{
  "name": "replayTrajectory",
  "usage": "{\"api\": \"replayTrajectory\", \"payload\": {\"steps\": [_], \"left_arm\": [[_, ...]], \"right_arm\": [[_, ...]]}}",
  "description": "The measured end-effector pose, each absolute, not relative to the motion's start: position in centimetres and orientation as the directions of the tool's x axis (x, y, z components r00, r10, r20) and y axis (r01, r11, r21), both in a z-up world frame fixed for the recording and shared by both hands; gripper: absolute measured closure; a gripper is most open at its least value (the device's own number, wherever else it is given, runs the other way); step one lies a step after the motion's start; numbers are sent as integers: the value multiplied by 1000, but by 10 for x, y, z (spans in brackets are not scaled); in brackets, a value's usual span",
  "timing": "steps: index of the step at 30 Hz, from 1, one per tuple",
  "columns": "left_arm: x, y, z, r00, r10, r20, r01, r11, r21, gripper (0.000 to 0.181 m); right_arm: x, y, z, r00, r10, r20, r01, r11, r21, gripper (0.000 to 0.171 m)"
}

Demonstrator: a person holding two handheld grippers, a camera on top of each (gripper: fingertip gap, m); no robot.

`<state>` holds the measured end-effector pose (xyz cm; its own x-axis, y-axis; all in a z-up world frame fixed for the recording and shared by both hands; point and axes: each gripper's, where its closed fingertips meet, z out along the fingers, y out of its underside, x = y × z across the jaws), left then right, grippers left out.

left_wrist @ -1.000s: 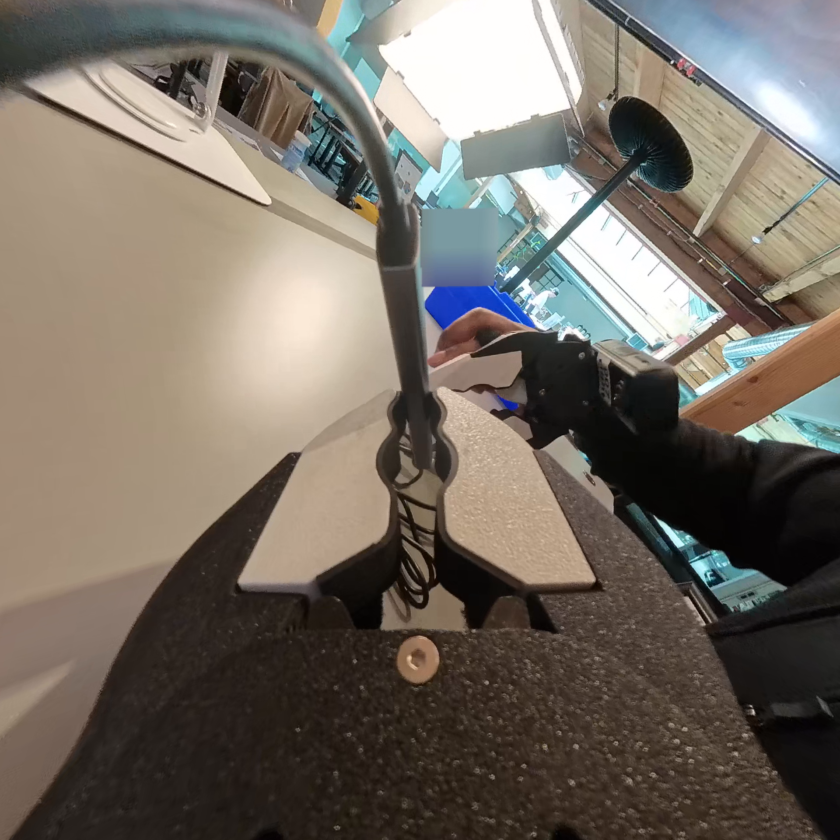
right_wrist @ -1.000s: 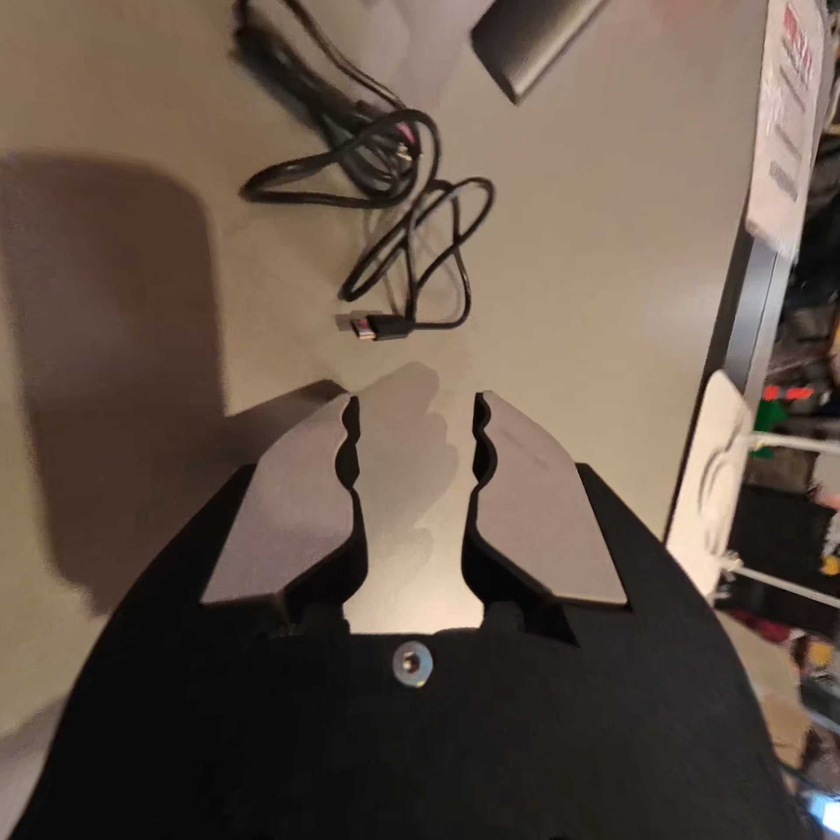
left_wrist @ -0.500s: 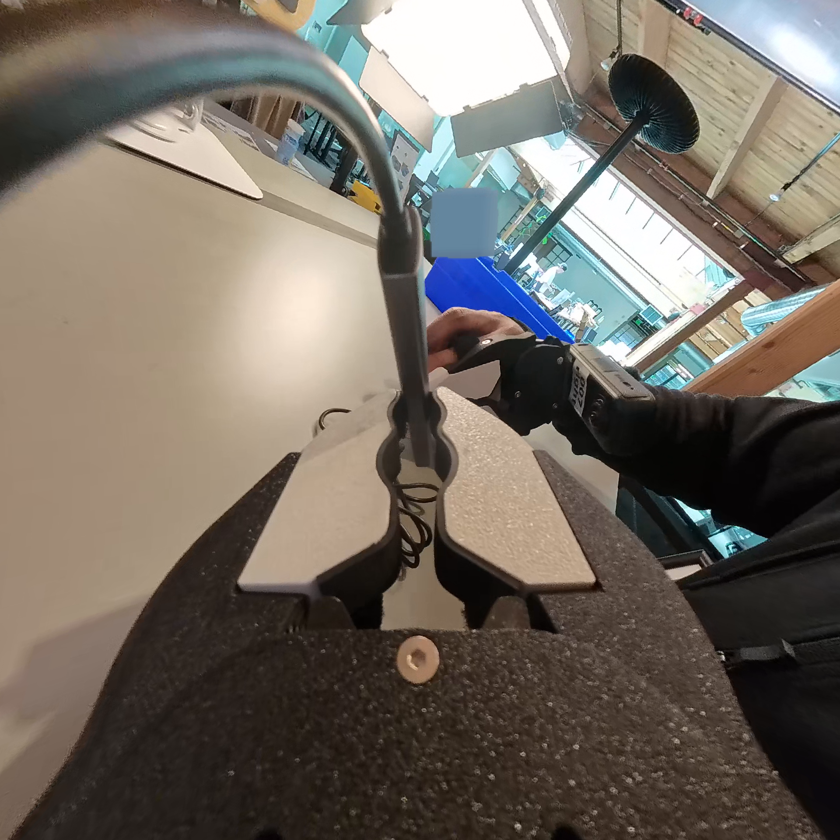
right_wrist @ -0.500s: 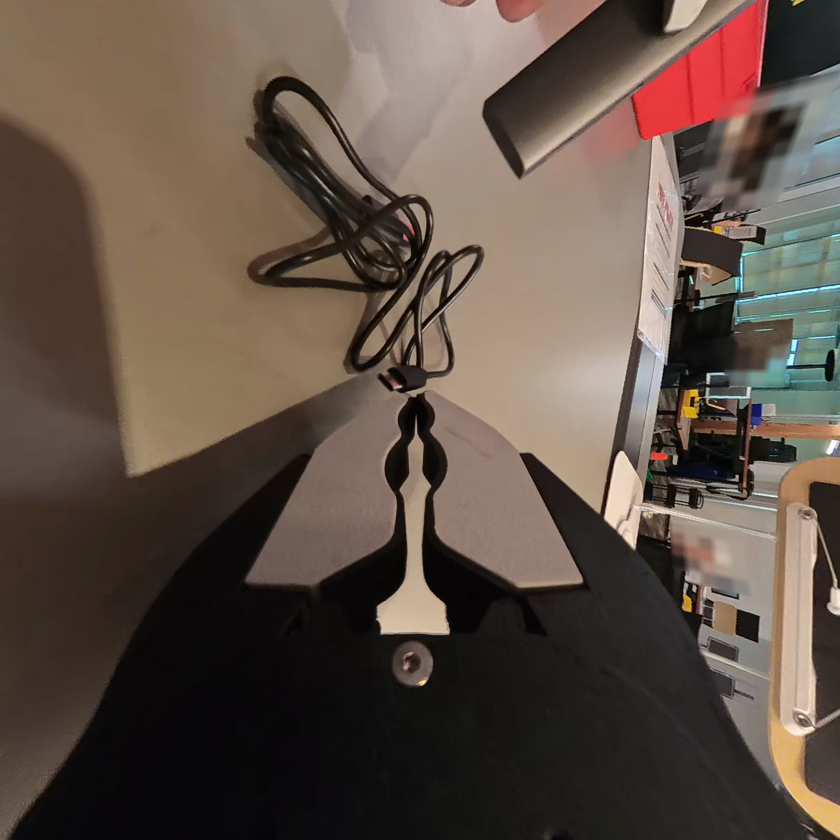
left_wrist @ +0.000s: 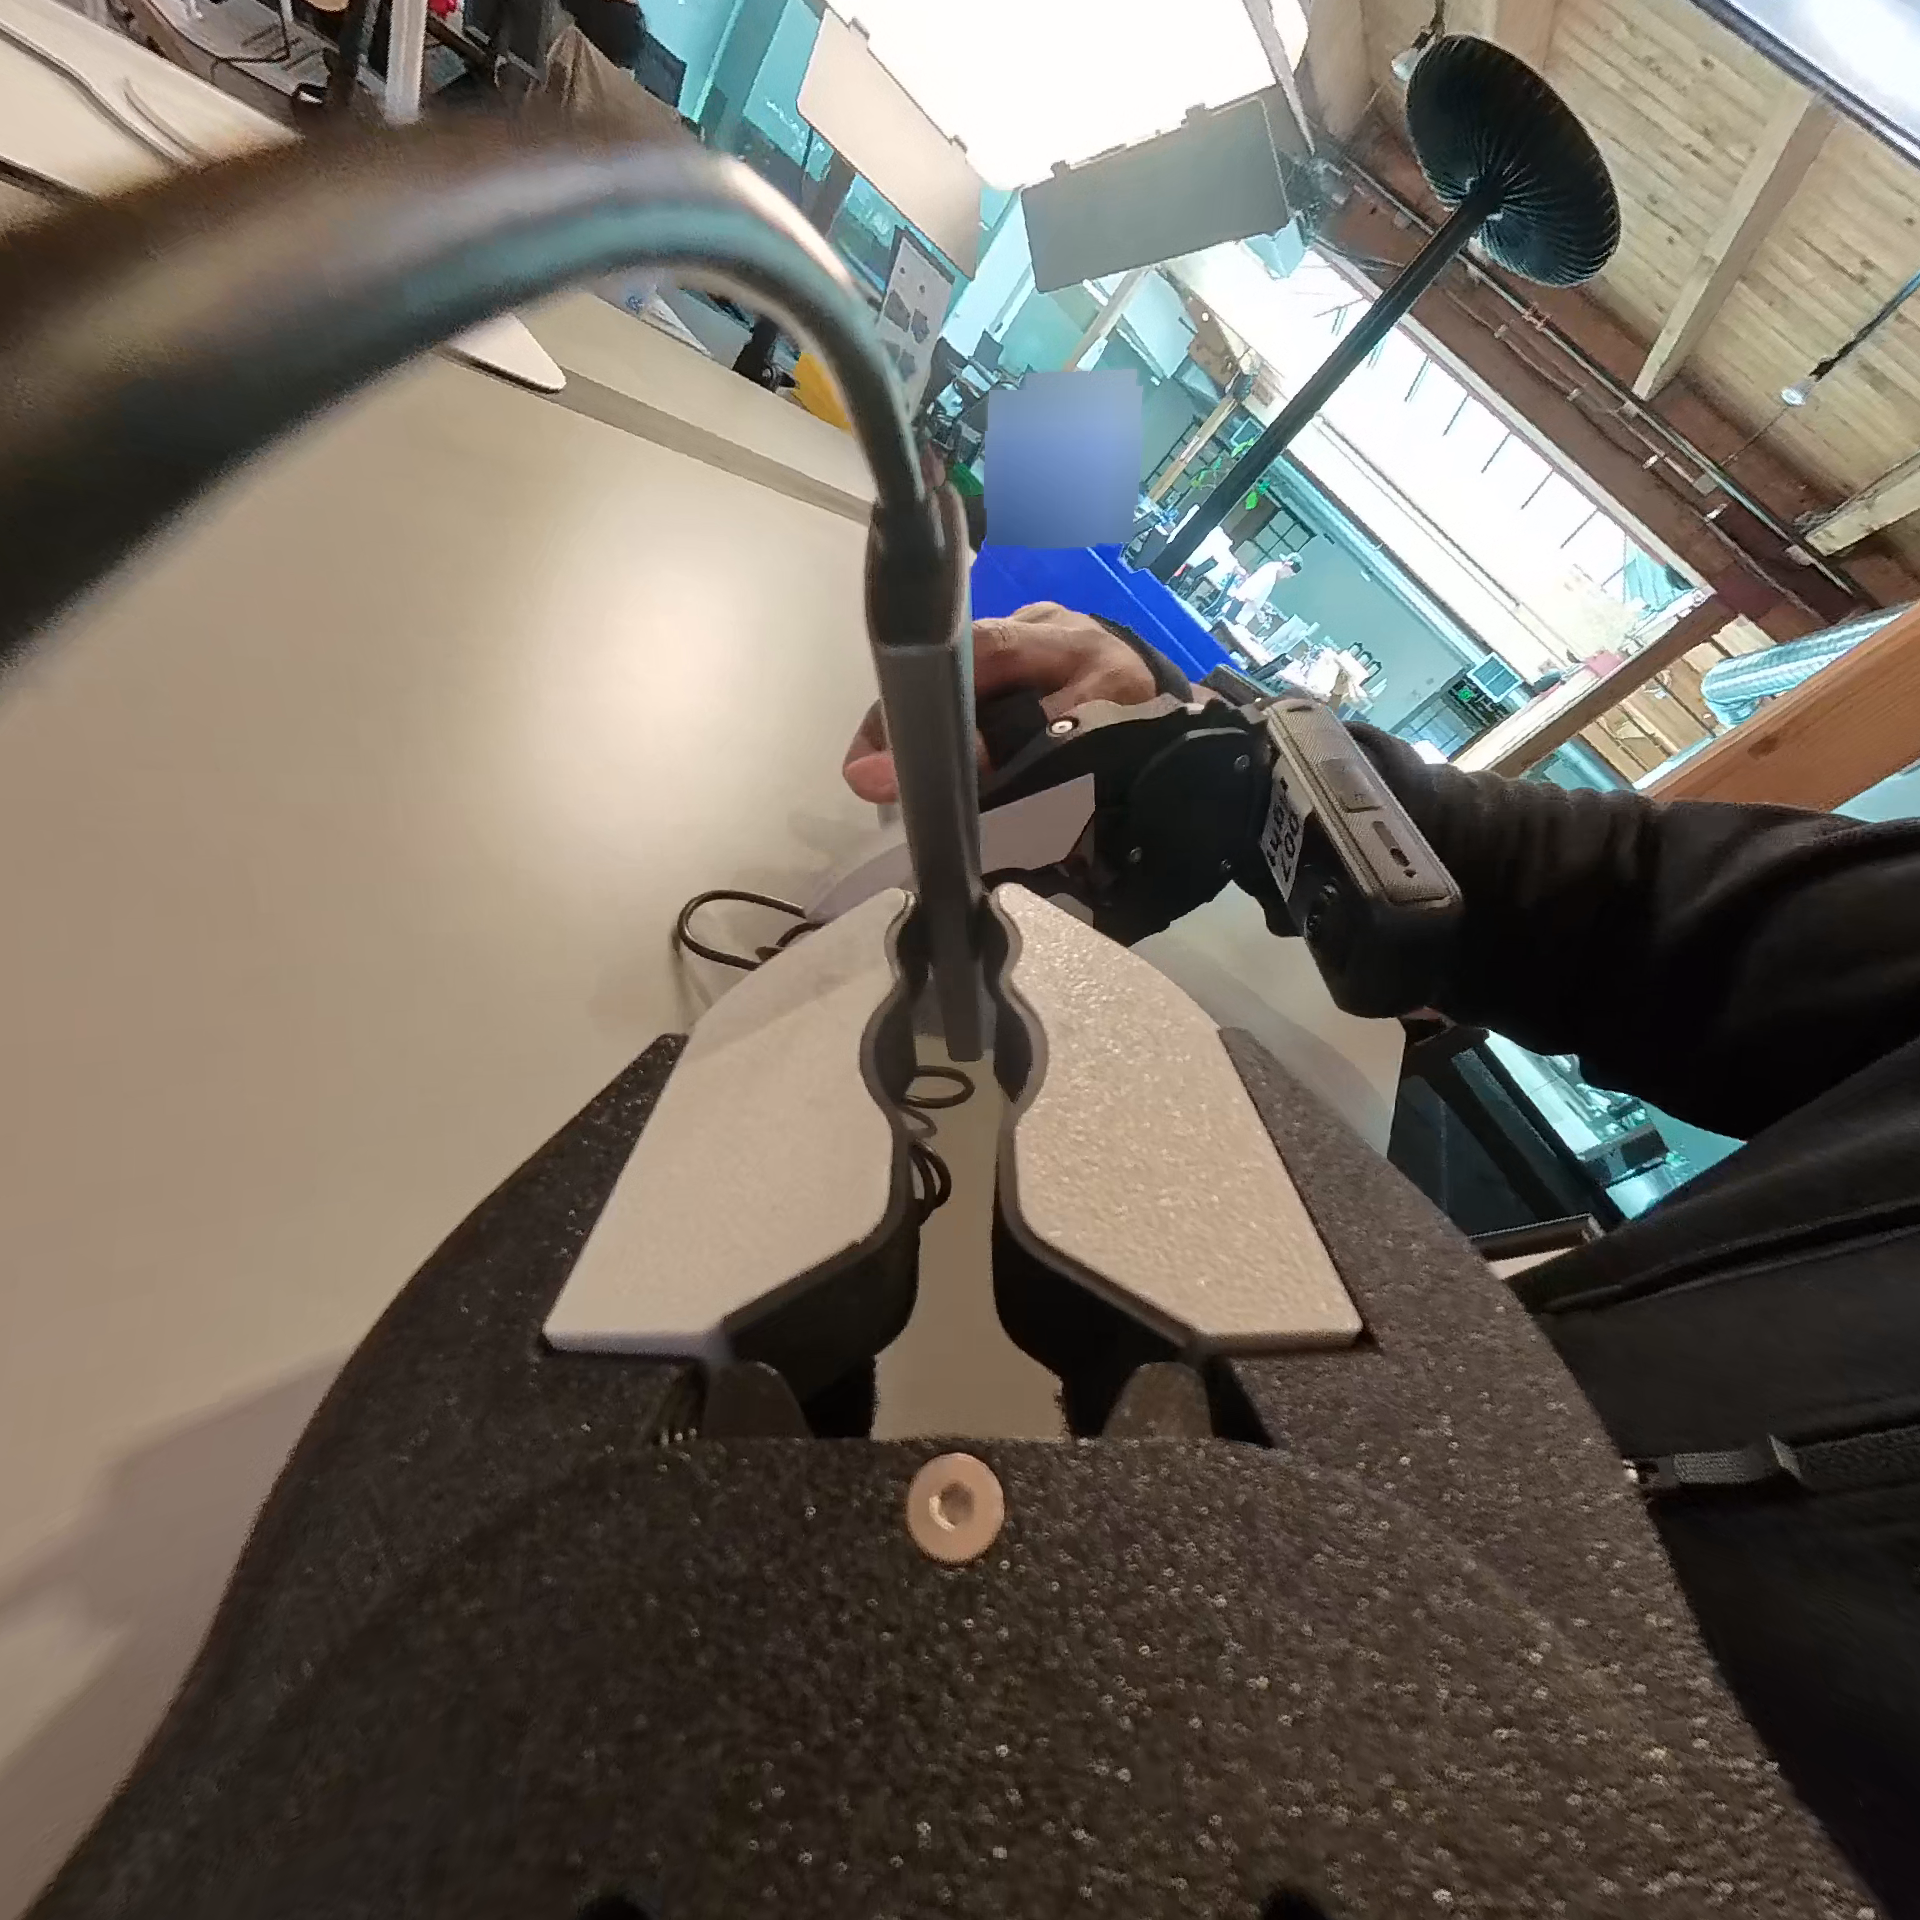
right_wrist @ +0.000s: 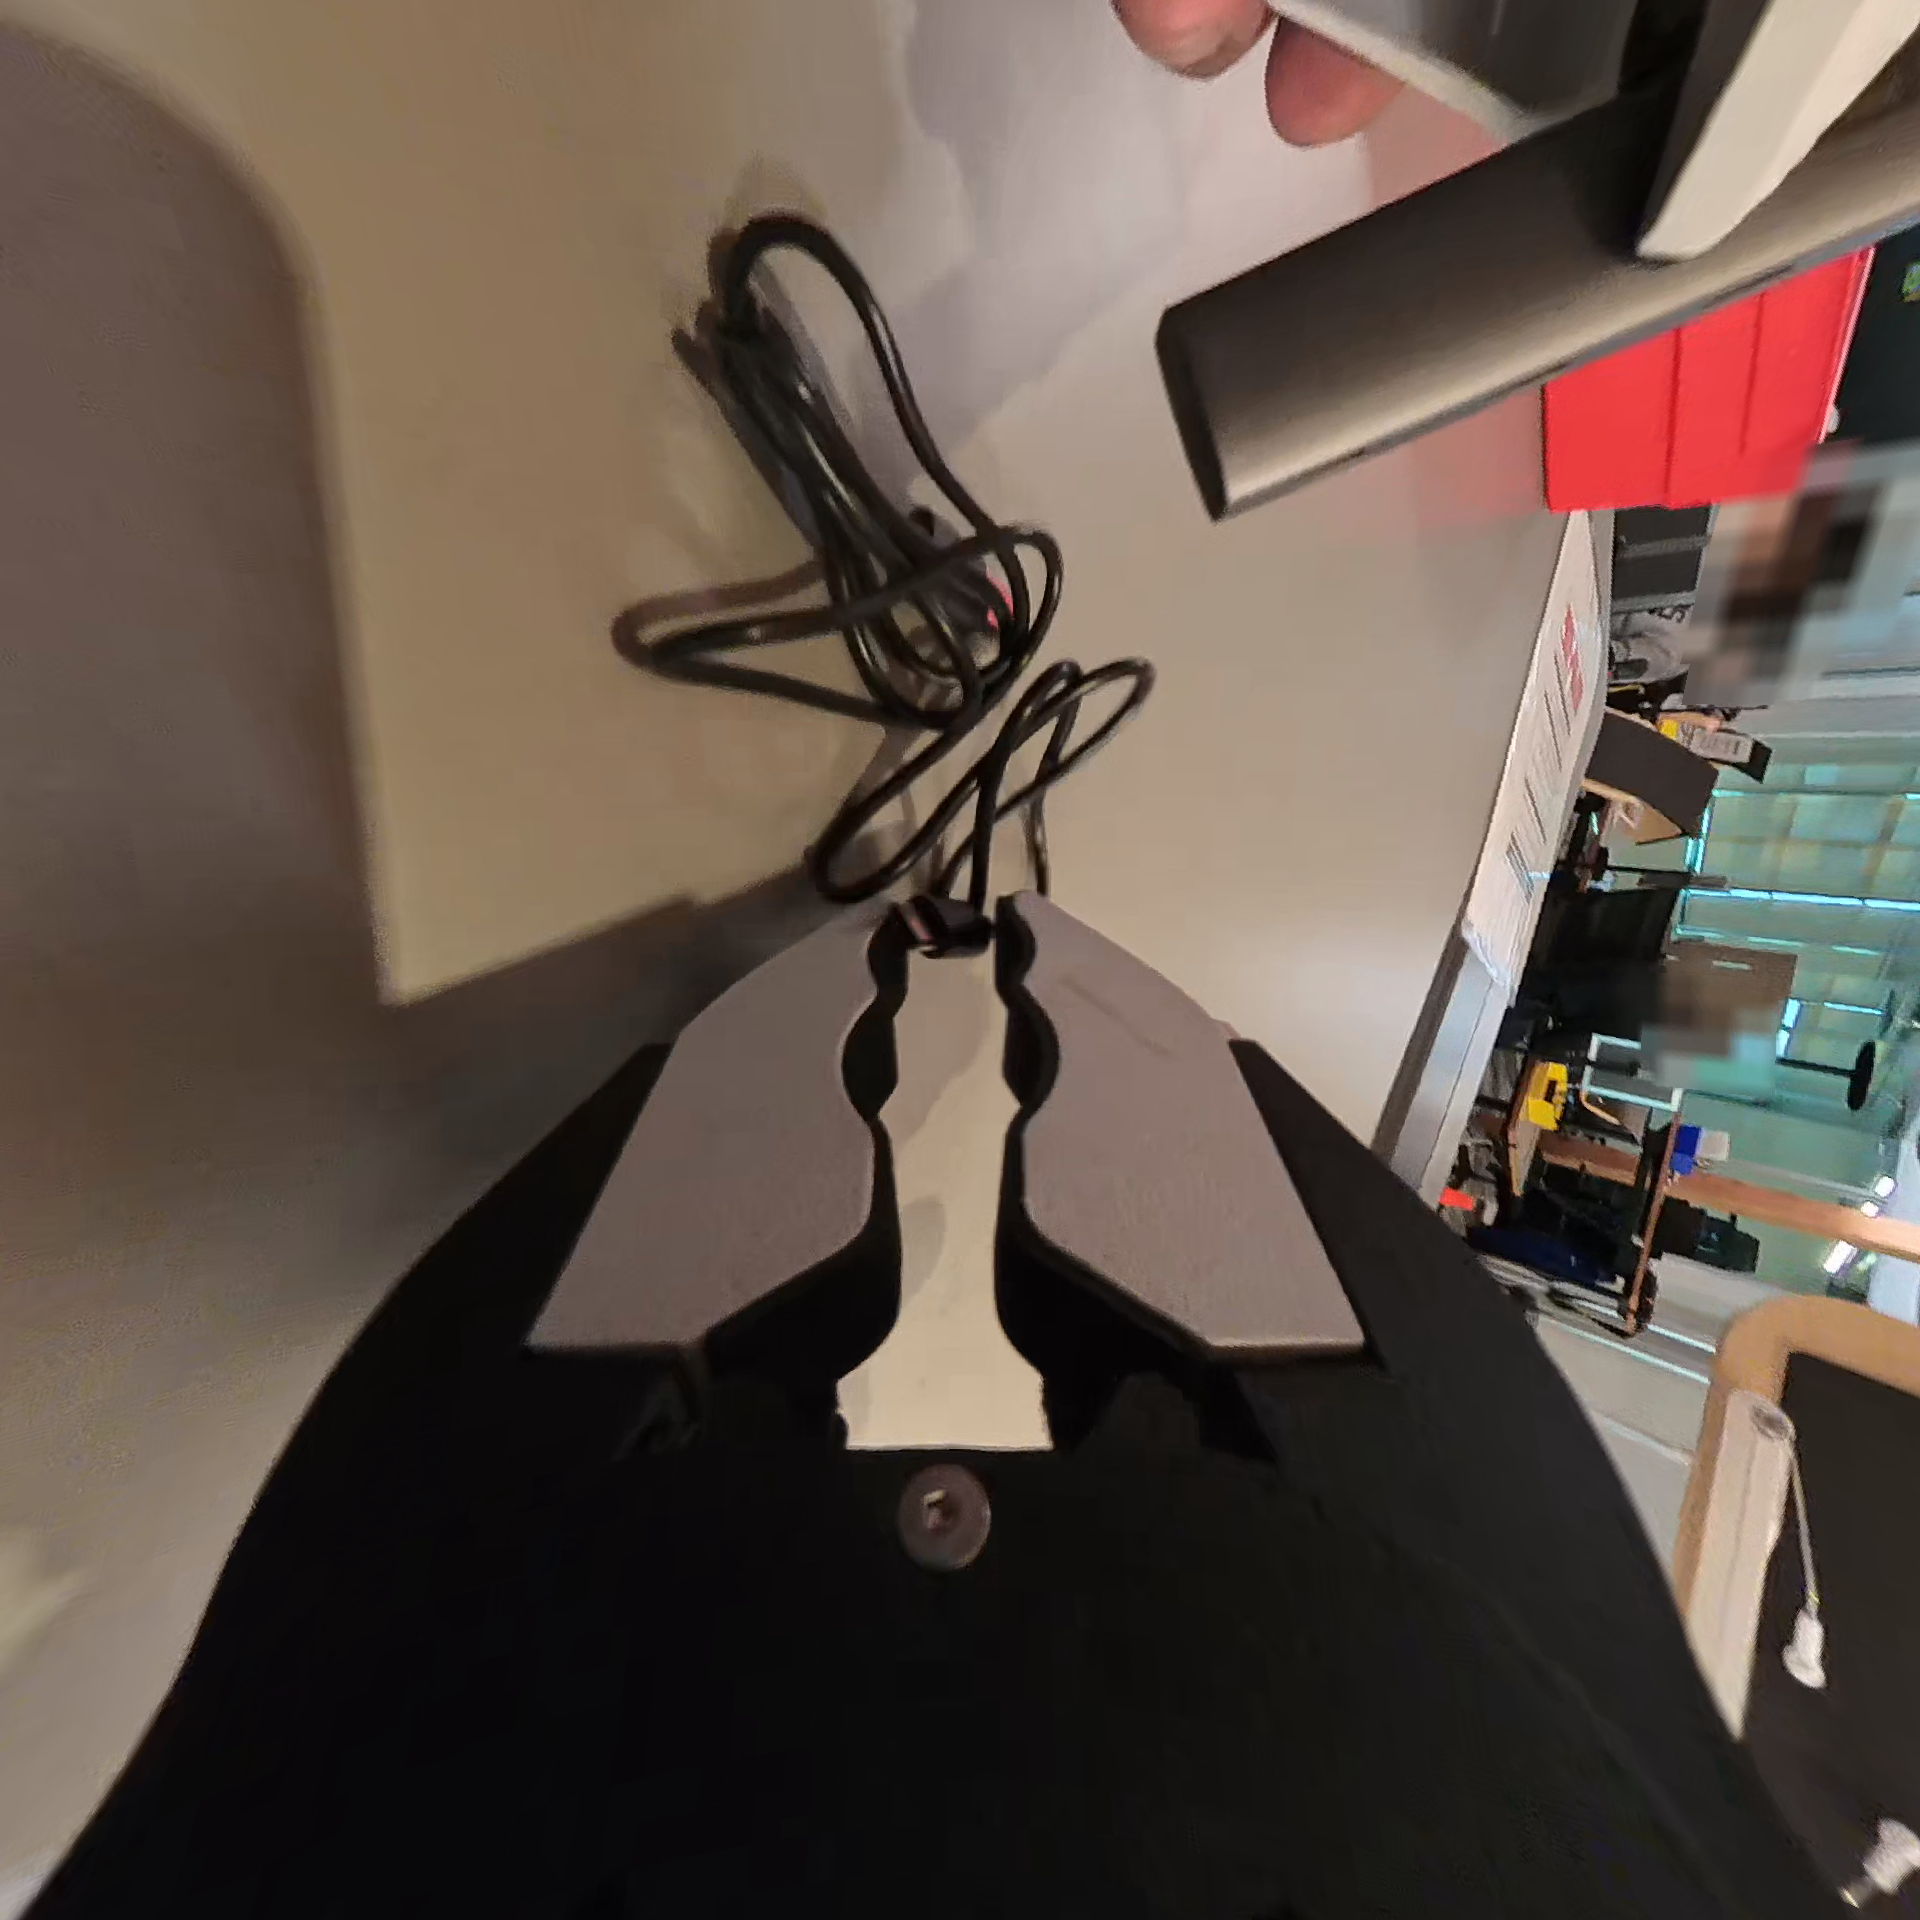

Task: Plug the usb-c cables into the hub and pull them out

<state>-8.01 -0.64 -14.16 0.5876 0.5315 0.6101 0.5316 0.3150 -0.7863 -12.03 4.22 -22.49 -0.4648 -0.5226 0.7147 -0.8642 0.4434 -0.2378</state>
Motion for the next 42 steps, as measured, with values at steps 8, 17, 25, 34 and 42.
{"api": "replayTrajectory", "payload": {"steps": [8,17,25,34,42], "left_arm": [[-77,-23,-135,559,574,598,511,330,-794,171],[-86,-2,-122,609,551,571,502,290,-815,171],[-100,20,-134,625,520,582,535,257,-805,171],[-98,21,-143,627,517,582,553,231,-801,171],[-99,20,-154,614,515,597,595,195,-780,171]], "right_arm": [[-157,35,-205,-538,-314,782,-757,589,-284,164],[-282,170,-130,-368,356,859,-7,923,-385,164],[-206,172,-195,-552,477,684,167,867,-470,164],[-167,151,-191,-769,393,504,36,813,-581,140],[-203,151,-192,-904,293,312,76,827,-557,153]]}}
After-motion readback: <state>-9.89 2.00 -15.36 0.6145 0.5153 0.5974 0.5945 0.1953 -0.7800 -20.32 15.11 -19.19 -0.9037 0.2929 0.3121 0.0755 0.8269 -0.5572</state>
